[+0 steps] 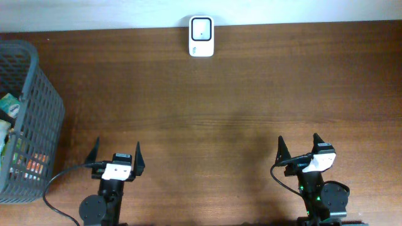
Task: Scan the item barcode
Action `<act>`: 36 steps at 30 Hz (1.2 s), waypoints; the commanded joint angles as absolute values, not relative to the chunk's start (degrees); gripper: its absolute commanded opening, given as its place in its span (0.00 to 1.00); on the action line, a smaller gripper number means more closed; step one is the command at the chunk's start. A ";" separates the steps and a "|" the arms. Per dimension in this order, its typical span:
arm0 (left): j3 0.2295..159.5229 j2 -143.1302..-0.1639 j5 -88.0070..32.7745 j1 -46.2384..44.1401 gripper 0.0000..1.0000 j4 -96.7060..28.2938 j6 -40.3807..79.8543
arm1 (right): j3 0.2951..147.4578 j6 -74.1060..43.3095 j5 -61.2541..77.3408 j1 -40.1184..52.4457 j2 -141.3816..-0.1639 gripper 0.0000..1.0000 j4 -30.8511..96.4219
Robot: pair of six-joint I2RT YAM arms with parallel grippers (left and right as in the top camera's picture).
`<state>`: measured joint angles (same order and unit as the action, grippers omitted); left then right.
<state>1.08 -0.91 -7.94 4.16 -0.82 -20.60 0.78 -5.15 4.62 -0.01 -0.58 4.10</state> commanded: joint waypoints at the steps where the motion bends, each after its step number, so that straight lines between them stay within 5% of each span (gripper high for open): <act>1: 8.01 -3.79 -10.11 3.90 0.99 -0.93 -20.62 | 0.32 -4.89 5.17 -0.01 -0.32 0.99 4.12; 8: 31.92 -25.02 -11.14 3.90 0.99 -10.70 -20.62 | 0.32 -4.89 5.17 -0.01 -0.32 0.99 4.10; 22: 97.84 -81.47 -16.36 3.90 0.99 -54.19 -20.67 | 0.32 -4.89 5.17 -0.01 -0.32 0.99 4.12; 28: 103.35 -88.60 -16.03 3.90 0.99 -53.32 -20.05 | 0.32 -4.89 5.17 -0.01 -0.32 0.98 4.12; 33: 104.22 -88.60 7.20 6.72 0.99 -48.71 -9.78 | 0.32 -4.89 5.17 -0.01 -0.32 0.99 4.12; 36: 105.97 -88.58 10.92 12.25 0.99 -47.99 -8.14 | 0.32 -4.89 5.17 -0.01 -0.32 0.99 4.12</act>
